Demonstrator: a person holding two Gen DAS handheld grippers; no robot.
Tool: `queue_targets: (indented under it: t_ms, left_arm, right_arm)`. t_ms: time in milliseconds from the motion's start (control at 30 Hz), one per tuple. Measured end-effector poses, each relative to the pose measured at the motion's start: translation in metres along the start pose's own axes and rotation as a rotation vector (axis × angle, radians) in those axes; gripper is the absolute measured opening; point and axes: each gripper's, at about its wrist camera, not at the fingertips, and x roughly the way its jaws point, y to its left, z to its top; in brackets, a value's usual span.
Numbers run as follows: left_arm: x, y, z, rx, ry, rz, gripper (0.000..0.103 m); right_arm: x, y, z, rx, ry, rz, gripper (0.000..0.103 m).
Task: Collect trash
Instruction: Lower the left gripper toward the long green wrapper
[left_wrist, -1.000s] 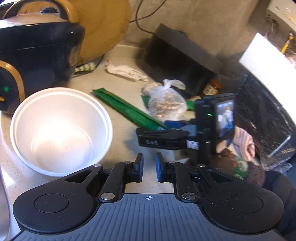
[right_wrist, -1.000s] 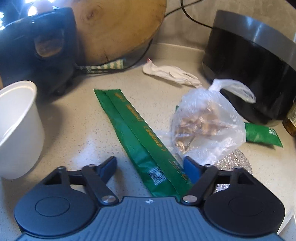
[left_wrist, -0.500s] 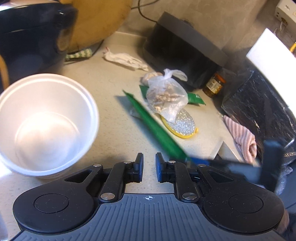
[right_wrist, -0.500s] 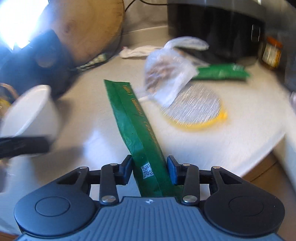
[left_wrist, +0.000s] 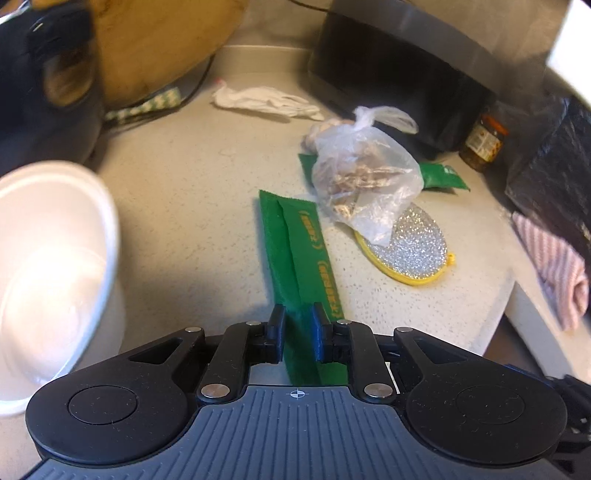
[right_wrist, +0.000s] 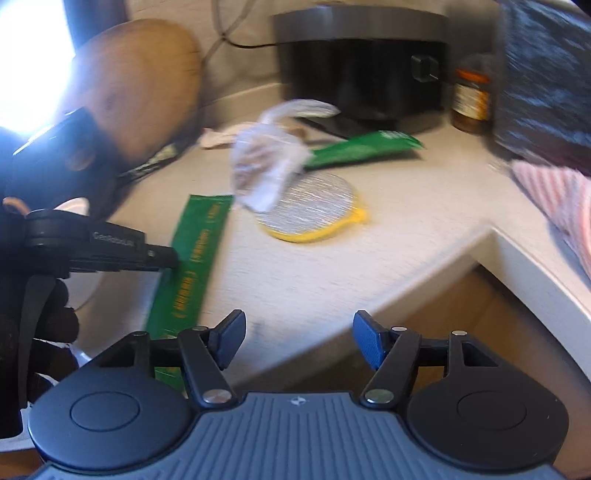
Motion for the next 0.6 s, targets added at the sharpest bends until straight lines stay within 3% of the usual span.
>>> queue_targets:
  t_ms: [167,600]
  left_arm:
    - [0.008,-0.026,-0.005,0.181,0.0,0.09,0.019]
    - [-0.012,-0.032,0.003,0.15,-0.019,0.05,0.019]
  right_arm:
    - [0.009,-0.015,-0.009,0.047,0.031,-0.019,0.066]
    - [0.022,-0.03,-0.009,0.069,0.035,-0.049,0.072]
